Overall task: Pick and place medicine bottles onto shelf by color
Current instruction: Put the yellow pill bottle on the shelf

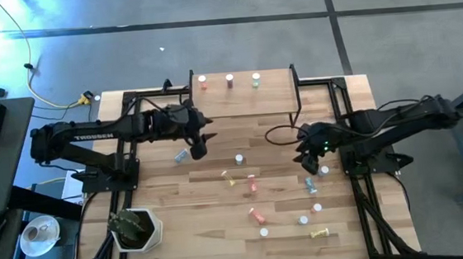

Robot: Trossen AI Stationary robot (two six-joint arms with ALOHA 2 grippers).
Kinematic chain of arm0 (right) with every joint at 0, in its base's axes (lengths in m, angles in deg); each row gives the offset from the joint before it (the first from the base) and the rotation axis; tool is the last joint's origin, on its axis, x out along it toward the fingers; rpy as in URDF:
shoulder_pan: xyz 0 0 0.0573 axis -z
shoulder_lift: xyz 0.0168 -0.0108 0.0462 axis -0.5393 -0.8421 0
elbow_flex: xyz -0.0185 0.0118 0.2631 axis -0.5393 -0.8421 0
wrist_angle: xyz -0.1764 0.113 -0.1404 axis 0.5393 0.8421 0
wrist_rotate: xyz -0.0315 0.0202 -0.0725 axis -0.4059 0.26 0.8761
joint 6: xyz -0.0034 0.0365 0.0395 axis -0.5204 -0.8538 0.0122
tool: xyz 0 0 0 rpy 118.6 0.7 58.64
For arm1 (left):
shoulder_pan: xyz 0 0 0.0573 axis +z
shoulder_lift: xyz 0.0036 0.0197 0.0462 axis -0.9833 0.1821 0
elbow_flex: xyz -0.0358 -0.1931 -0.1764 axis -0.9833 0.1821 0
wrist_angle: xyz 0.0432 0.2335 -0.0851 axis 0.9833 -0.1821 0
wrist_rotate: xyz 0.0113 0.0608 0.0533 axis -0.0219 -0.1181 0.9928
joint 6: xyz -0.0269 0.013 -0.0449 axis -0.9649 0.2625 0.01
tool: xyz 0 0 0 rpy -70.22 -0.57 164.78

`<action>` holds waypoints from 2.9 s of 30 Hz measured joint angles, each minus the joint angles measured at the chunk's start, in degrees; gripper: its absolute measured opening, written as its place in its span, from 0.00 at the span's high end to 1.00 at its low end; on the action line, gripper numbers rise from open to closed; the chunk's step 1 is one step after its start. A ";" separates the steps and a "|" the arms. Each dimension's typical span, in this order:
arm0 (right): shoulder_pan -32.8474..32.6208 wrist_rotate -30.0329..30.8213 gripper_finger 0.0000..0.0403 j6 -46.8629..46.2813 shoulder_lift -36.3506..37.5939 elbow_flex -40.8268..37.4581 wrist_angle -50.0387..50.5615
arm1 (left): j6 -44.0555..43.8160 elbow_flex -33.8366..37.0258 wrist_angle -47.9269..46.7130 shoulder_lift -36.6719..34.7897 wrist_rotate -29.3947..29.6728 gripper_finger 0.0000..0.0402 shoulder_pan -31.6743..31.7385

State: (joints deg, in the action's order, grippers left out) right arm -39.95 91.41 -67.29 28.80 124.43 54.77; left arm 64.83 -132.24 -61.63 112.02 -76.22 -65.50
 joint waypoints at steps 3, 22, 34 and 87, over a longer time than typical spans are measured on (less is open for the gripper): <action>0.00 -1.42 0.53 0.23 -2.63 0.00 -1.25 | 0.00 0.00 -0.22 0.00 0.00 0.47 -1.18; -4.21 -13.12 0.53 9.05 -14.30 0.02 -22.01 | -1.63 0.00 -0.49 0.00 0.17 0.47 -2.50; -6.17 -13.30 0.53 9.75 -18.50 0.02 -34.52 | -10.45 0.00 -4.47 0.00 0.02 0.47 -2.71; -24.77 -4.84 0.40 26.11 -44.98 0.04 -61.19 | -17.38 0.00 -4.85 0.00 0.63 0.47 -14.80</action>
State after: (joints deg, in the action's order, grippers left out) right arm -64.72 86.57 -41.18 -16.17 124.47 -6.42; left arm 47.45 -132.24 -66.48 112.02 -75.59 -80.31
